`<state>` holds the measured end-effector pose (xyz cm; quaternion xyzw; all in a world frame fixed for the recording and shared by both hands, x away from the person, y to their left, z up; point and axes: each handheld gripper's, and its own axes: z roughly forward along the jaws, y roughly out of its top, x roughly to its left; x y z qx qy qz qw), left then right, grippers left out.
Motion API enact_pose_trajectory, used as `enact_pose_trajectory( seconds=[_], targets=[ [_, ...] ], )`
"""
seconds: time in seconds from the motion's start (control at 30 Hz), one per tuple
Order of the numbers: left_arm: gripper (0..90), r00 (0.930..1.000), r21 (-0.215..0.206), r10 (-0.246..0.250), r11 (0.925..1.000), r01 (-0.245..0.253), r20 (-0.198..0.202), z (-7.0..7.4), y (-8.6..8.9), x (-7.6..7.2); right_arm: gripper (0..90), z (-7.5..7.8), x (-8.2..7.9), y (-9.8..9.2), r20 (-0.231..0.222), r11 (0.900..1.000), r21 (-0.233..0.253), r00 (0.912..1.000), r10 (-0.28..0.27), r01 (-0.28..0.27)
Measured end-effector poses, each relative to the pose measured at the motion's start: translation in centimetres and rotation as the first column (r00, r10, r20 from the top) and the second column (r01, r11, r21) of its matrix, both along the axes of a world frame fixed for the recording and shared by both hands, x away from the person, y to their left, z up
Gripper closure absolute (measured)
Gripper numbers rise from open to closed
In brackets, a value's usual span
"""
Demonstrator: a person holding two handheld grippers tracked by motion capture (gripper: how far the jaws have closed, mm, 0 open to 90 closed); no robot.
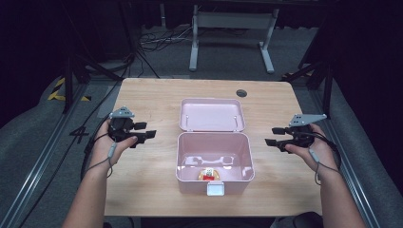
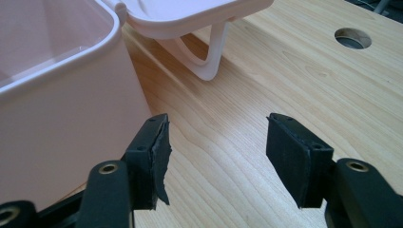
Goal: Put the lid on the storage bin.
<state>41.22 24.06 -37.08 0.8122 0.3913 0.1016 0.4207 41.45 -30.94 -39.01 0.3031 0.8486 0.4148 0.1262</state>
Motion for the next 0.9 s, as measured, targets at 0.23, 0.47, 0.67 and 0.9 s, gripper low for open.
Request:
enact_pose_trajectory(
  seconds=[0.23,0.47,0.67,0.9],
  targets=[
    [37.7,0.9977,0.007,-0.022,0.9997,0.021,0.064,1.9,-1.4,2.0,40.8,-0.1,-0.1,0.0,0.001,1.0,-0.001,1.0,0.002,-0.002],
    [39.1,0.9956,0.015,-0.046,0.9989,0.045,0.082,3.0,-2.8,3.5,40.7,-0.2,-0.6,0.0,0.006,1.0,0.0,1.0,0.001,-0.001],
    [37.7,0.9933,-0.001,-0.064,0.9979,0.064,0.097,3.0,-4.9,6.2,40.7,-0.4,-1.3,-0.1,0.019,1.0,-0.008,0.9998,-0.005,0.006],
    [35.5,0.9952,-0.011,-0.069,0.9975,0.07,0.069,2.1,-7.1,9.0,40.5,-0.2,-2.3,0.0,0.05,1.0,-0.007,0.9987,0.0,0.0]
  ],
)
